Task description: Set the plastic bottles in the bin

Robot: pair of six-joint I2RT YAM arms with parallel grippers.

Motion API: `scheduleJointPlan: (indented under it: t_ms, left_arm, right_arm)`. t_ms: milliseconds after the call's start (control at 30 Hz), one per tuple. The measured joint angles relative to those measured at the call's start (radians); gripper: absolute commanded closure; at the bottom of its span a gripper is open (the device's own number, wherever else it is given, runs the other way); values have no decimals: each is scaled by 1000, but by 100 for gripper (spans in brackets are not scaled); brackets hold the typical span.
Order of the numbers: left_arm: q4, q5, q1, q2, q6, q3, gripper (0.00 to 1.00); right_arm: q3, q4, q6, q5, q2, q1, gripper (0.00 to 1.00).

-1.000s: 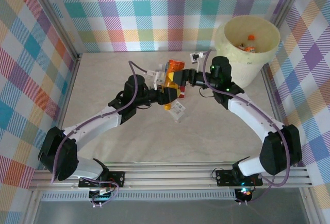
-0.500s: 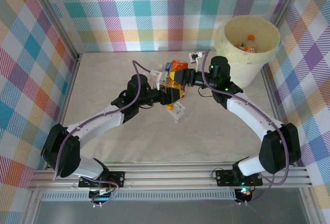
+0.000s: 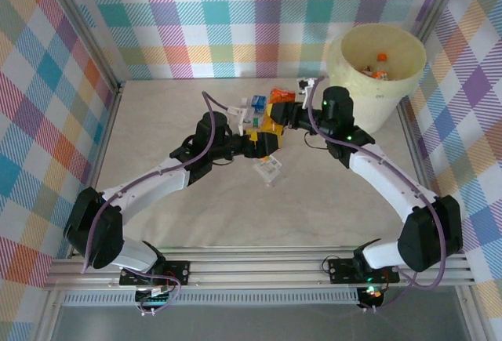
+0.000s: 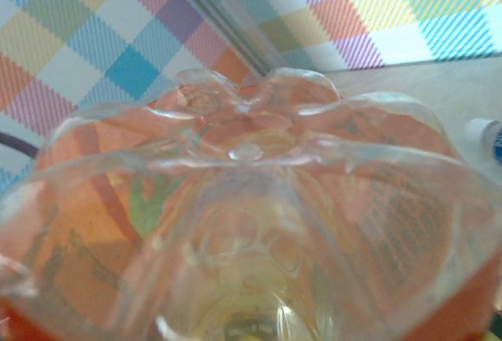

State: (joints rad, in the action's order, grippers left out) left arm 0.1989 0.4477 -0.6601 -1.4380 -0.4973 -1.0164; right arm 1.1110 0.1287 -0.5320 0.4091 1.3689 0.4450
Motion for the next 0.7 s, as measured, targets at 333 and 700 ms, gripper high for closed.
scheduleJointPlan:
  t_ms: [333,700]
  left_arm:
    - [-51,-158,0,71,15,2,0]
    - [-171,-457,2,138,-28,44,0]
  right_arm:
    - [0,-128,94,-291,-93,-18,66]
    - [58,-222,252,-513,-116,-92,66]
